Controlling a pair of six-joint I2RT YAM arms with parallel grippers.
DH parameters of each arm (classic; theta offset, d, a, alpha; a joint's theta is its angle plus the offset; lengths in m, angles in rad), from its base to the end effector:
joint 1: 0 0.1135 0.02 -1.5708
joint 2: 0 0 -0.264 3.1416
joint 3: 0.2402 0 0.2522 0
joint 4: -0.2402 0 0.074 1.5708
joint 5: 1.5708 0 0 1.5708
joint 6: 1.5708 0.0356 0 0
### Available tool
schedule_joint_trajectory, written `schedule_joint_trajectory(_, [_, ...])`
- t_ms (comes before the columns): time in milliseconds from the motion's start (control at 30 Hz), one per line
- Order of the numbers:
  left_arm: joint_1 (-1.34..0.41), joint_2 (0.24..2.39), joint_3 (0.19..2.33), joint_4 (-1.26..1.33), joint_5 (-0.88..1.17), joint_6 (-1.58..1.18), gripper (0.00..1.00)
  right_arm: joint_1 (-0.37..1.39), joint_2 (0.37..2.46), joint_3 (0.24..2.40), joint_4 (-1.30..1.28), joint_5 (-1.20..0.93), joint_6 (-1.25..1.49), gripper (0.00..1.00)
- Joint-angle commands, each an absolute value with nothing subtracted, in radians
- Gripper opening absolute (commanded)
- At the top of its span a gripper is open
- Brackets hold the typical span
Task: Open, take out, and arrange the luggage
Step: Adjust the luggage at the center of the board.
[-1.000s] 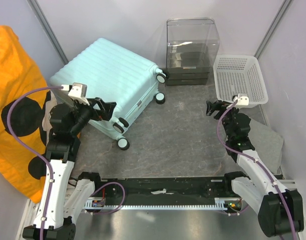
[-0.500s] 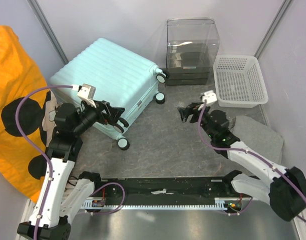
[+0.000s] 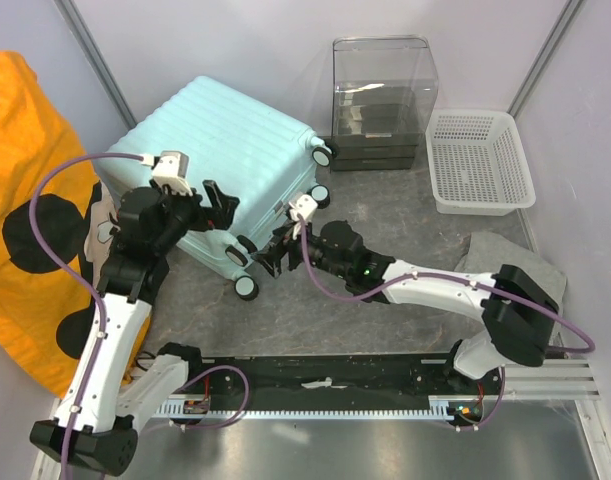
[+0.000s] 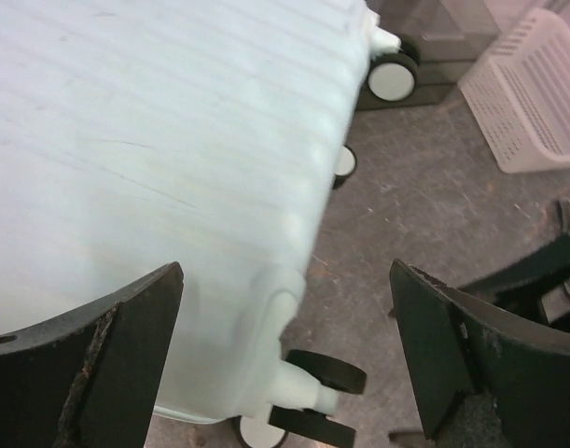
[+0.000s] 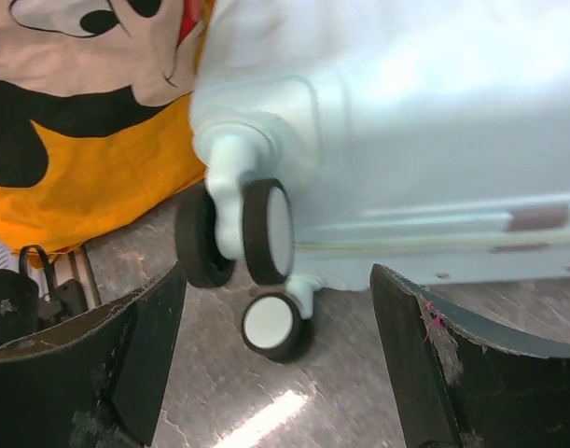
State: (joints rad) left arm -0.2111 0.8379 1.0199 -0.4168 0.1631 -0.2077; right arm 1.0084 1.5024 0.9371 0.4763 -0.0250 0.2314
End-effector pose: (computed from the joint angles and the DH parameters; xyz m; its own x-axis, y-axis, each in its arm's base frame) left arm 0.1744 -0.0433 0.3877 -0.2971 -0.1444 -0.9439 0.3065 0.9218 -0.2375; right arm 0.1859 0.2967 0.2866 -0.2431 0.0442 -0.9690 -0.8252 0.5156 0.2306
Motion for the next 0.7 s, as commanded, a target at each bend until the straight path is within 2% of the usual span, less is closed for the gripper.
schedule_joint_trajectory(0, [-0.118,0.865,1.098,-0.382,0.166,-0.212,1.0,1.035,1.571,1.057,0.451,-0.075,0.212,0.89])
schedule_joint_trajectory(200, [0.039,0.874,1.108,-0.364,0.207,-0.249,0.99,1.072,1.62,1.15,0.338,-0.106,0.118,0.9])
schedule_joint_trajectory(433, [0.06,0.868,1.046,-0.314,0.19,-0.244,0.99,1.095,1.716,1.242,0.265,-0.069,0.114,0.89])
schedule_joint_trajectory(667, [0.066,0.848,1.008,-0.308,0.1,-0.198,0.99,1.104,1.787,1.313,0.226,-0.051,0.101,0.7])
